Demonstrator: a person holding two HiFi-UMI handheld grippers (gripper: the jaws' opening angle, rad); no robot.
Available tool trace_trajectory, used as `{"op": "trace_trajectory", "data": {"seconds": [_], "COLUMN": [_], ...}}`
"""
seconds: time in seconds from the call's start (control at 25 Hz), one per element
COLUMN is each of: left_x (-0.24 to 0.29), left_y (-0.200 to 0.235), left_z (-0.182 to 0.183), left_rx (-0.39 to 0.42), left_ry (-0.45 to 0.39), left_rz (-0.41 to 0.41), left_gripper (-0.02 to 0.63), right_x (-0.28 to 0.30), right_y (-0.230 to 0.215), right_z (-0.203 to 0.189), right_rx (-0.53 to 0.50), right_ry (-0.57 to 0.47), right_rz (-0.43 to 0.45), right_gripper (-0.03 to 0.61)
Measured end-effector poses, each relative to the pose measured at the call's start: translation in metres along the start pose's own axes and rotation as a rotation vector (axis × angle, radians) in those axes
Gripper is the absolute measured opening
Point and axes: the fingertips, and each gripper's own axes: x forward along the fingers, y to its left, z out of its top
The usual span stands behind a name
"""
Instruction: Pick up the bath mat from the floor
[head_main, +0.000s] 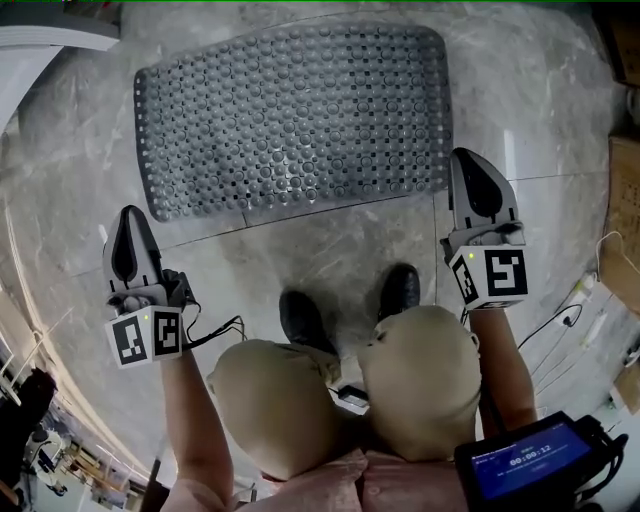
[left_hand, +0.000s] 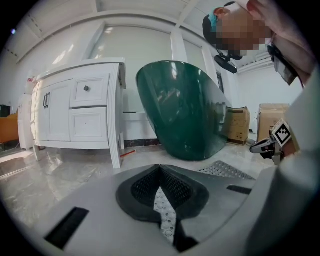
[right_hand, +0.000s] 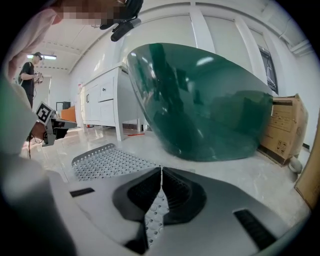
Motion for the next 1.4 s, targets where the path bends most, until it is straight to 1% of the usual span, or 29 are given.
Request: {"op": "trace_trajectory", "data": {"seconds": [0.4, 0.68, 0.92, 1.08, 1.2, 1.24, 1.32, 1.4], "left_x": [0.014, 0.017, 0.013, 0.013, 0.015, 0.015, 0.016, 0.016], "left_y": [0.009, 0.019, 0.017, 0.016, 0.016, 0.015, 0.016, 0.017], "left_z": [-0.035, -0.056, -0.059, -0.057, -0.052, -0.051, -0.051, -0.054], "left_rx": [0.007, -0.016, -0.031, -0.016, -0.005, -0.002, 0.003, 0.005], "left_ry": [0.007, 0.011, 0.016, 0.016, 0.005, 0.004, 0.004, 0.008], "left_rz": [0.017, 0.052, 0.084, 0.083, 0.087, 0.086, 0.083, 0.082], "left_gripper": [0.025, 0.025, 0.025, 0.025, 0.025, 0.025, 0.025, 0.025], "right_x": [0.018, 0.026, 0.03, 0.032, 0.035, 0.035, 0.038, 0.043], "right_y": [-0.008, -0.011, -0.018, -0.024, -0.029, -0.03, -0.033, -0.036], "right_z": [-0.033, -0.053, -0.061, -0.067, -0.072, -0.075, -0.081, -0.088], "right_rx": [0.008, 0.009, 0.023, 0.055, 0.06, 0.062, 0.073, 0.083], "right_ry": [0.012, 0.03, 0.045, 0.047, 0.046, 0.048, 0.055, 0.063], "right_rz": [-0.014, -0.017, -0.023, -0.043, -0.053, -0.057, -0.064, -0.073], "right_gripper": [0.02, 0.02, 0.02, 0.02, 0.022, 0.03, 0.117, 0.144]}}
